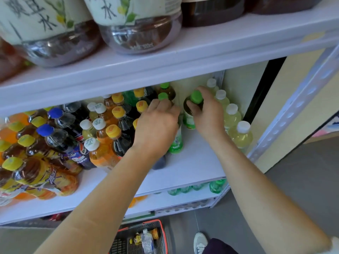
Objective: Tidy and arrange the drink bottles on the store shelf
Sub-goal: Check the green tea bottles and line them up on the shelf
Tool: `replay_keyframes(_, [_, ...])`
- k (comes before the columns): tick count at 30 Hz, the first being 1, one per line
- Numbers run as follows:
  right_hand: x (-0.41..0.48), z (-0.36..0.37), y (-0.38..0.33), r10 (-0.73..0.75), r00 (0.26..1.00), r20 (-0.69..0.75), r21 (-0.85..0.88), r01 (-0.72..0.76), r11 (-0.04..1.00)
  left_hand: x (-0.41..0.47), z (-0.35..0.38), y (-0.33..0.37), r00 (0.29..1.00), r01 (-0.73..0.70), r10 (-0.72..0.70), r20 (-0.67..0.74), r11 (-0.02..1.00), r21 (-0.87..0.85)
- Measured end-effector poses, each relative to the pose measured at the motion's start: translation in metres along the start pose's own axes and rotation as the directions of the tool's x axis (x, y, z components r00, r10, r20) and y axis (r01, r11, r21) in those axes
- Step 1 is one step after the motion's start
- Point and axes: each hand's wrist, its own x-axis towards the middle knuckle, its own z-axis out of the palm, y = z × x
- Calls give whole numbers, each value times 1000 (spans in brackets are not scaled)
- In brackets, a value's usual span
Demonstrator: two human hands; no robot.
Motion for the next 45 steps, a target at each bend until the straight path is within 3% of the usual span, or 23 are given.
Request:
replay_keyframes(3, [-34,-36,-27,-56,997,-57,76,60,995,-33,-10,14,994,73,-104,-46,894,-443])
replay_keyframes(6, [-63,-70,-53,-34,998,-44,278,45,959,-64,-13,28,960,280,-200,196,656,-701])
replay_keyframes(9, [-82,-95,-70,67,997,43,566,-80,820,-88,-17,40,915,389,-80,395,429,-815])
replay_keyframes(12, [-96,-109,-83,159,975,155,789,-219,574,-105,-22,48,886,455,-13,464,220,-863])
replay_keyframes(16, [-108,-113,-99,196,956,217,876,-279,393,-120,-33,52,908,419,-34,417,57,-906])
replay_keyframes(21, [-140,-106,-103,114,883,456,803,-463,375,-131,-51,64,923,369,-53,381,-159,-916])
replay_keyframes(25, [-181,-99,-97,-13,775,631,750,-606,263,-133,-60,64,910,355,-145,388,-213,-910])
replay_keyframes(27, [-194,-97,-98,-33,758,651,726,-610,318,-134,-62,64,909,343,-179,376,-191,-920])
replay_keyframes(29, [-202,-94,-100,9,795,607,722,-556,413,-136,-62,64,899,354,-206,385,-173,-919])
replay_keyframes(31, [-205,-93,-102,71,837,542,734,-513,445,-136,-63,62,887,389,-205,415,-153,-908])
replay_keyframes(33, [-202,-96,-104,114,819,562,748,-562,353,-134,-64,56,889,397,-194,415,-125,-909])
replay_keyframes(35, [-200,-103,-104,109,726,679,706,-687,171,-126,-67,47,899,372,-191,395,-144,-917])
replay_keyframes(37, [-200,-108,-104,42,619,785,615,-785,72,-114,-71,37,884,361,-199,423,-284,-888])
replay_keyframes(39, [-202,-109,-103,-15,566,824,566,-823,58,-103,-77,31,873,354,-174,456,-417,-837])
replay_keyframes(43, [-200,-105,-103,6,585,811,584,-811,16,-95,-77,34,888,272,-236,396,-425,-863])
replay_keyframes(45, [-199,-106,-100,52,658,751,649,-751,125,-92,-78,33,879,208,-330,344,-384,-900])
